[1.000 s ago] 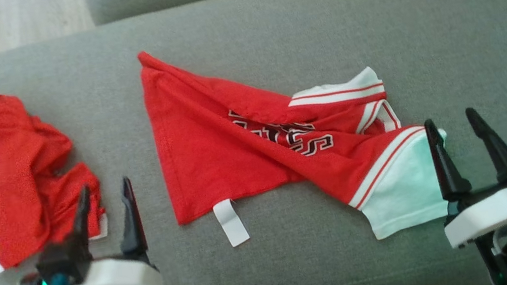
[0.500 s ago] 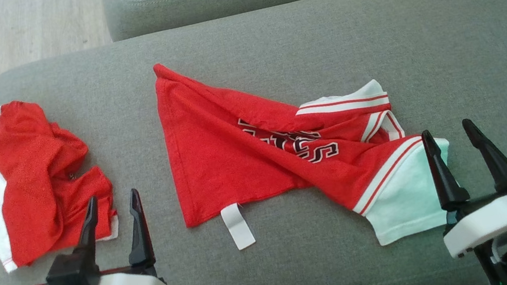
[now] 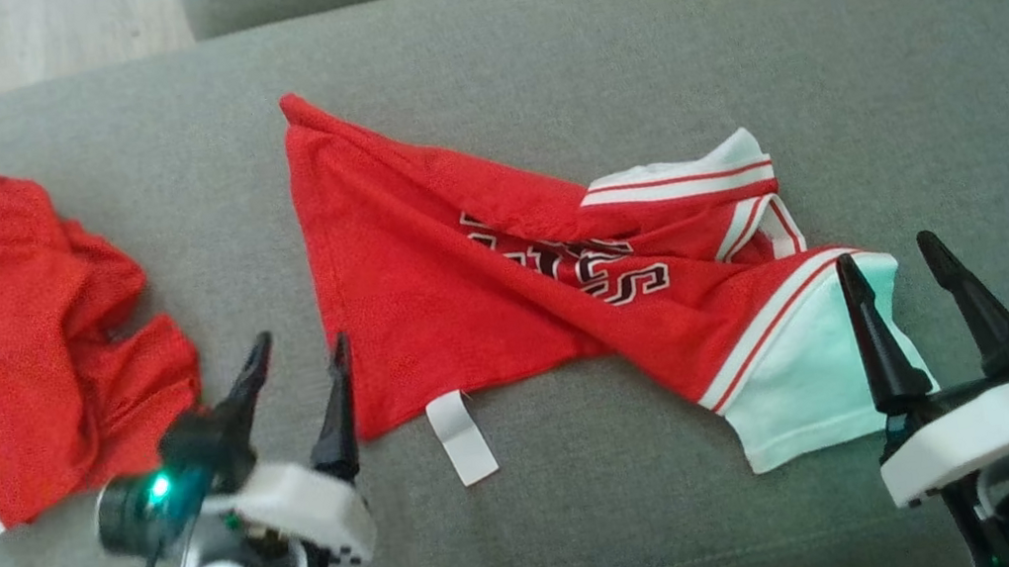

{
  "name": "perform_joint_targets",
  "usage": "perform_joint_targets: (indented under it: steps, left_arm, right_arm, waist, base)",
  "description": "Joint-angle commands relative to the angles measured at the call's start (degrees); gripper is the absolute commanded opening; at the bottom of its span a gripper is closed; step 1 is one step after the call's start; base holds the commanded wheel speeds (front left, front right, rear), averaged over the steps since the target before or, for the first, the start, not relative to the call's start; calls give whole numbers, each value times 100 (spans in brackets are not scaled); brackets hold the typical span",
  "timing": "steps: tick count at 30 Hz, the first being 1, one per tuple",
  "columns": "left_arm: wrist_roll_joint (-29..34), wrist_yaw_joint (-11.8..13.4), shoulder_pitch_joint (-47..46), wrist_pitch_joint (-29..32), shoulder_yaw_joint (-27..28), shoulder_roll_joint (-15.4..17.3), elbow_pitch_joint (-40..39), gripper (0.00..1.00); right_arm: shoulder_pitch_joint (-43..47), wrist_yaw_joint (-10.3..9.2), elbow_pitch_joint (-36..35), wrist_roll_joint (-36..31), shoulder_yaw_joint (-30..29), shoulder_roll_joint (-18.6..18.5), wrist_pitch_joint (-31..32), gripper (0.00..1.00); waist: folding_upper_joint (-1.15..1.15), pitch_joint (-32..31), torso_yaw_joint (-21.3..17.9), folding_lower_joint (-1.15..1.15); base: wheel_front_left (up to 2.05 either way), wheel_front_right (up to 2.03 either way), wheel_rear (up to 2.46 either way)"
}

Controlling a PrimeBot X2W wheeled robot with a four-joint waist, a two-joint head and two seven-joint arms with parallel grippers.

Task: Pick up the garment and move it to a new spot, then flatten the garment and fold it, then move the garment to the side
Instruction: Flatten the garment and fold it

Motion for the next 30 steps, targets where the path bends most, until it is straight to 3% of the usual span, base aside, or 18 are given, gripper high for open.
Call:
perform_joint_targets:
  steps: [1, 7, 14, 16, 17, 30]
  left_arm:
    - [-68, -124, -498, 180, 104, 11, 140, 100]
    - [-369, -381, -911, 865, -47, -167, 1370, 100]
    - [-665, -485, -918, 1398, -40, -208, 1812, 100]
    - [-713, -544, -914, 1529, -78, -204, 1845, 27]
    - [-736, -563, -915, 1565, -86, -203, 1848, 0]
    - [-660, -437, -918, 1549, -184, -148, 1423, 0]
  right_arm:
    - [-214, 23, -194, 49, 118, -49, 31, 100]
    - [-260, 23, -49, 127, 108, -49, 12, 100]
    - [-222, 23, 41, 159, 12, -49, 22, 100]
    - [-226, 23, 62, 152, 6, -49, 62, 100]
    - [-230, 23, 82, 129, 0, -49, 114, 100]
    - [-120, 23, 841, 166, -495, -172, 1492, 100]
  waist:
    - [0, 141, -70, 0]
    - [0, 354, -239, 0]
    - [0, 396, -242, 0]
    - [0, 403, -241, 0]
    - [0, 405, -242, 0]
    - [0, 579, -174, 0]
  base:
    - [0, 0, 0]
    - [0, 0, 0]
    - [0, 0, 0]
    - [0, 0, 0]
    - [0, 0, 0]
    - [0, 0, 0]
